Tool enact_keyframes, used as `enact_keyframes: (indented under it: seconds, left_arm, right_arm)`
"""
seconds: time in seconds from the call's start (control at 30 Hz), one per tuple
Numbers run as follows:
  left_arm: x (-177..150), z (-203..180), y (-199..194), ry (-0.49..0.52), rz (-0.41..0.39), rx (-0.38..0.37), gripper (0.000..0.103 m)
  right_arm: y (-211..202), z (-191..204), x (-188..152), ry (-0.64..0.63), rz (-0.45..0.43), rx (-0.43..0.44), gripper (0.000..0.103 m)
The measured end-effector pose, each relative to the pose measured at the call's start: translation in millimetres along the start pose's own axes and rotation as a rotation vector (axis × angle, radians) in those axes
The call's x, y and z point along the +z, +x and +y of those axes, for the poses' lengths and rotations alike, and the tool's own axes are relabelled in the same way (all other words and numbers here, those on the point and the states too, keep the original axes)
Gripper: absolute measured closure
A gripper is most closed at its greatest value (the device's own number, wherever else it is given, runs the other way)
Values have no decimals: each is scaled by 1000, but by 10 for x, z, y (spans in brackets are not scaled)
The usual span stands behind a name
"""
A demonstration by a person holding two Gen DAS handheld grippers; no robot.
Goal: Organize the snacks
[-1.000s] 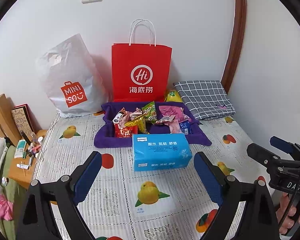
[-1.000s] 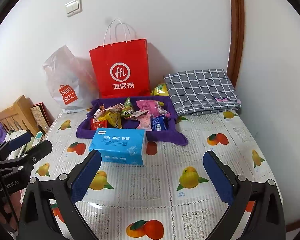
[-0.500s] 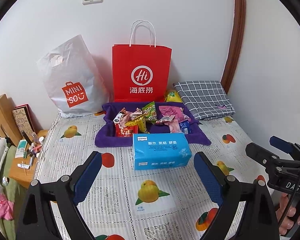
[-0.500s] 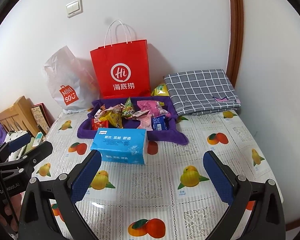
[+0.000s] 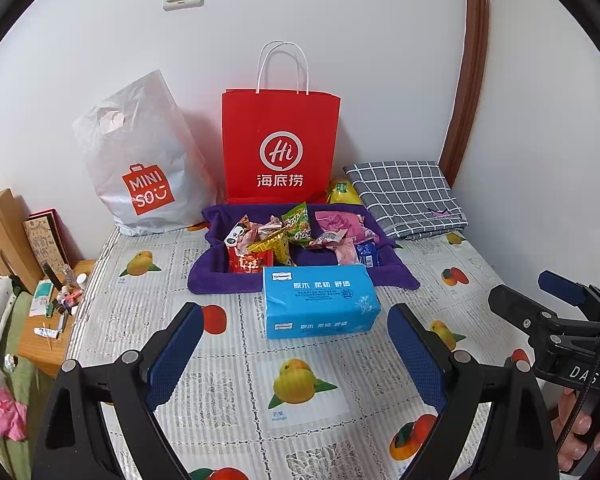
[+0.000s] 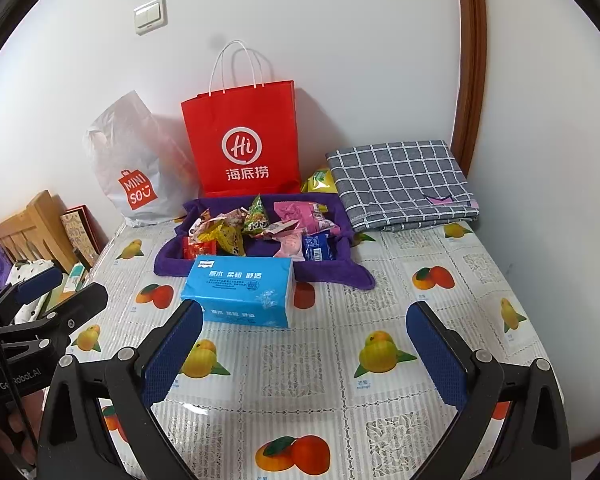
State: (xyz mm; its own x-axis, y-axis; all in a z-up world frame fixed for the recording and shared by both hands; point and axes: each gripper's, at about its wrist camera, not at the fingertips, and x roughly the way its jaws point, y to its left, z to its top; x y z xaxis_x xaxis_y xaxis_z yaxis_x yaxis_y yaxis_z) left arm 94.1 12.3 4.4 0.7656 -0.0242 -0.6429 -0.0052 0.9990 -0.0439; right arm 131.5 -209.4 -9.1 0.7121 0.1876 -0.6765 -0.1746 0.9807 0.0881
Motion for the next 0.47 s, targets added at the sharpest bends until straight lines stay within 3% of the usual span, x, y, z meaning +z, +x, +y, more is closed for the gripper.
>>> enact_keyframes:
  seconds: [0.47]
  left_arm:
    - [9, -2, -15, 3, -3, -2, 10]
  right_arm:
    - [-23, -27, 0, 8, 0, -6, 2]
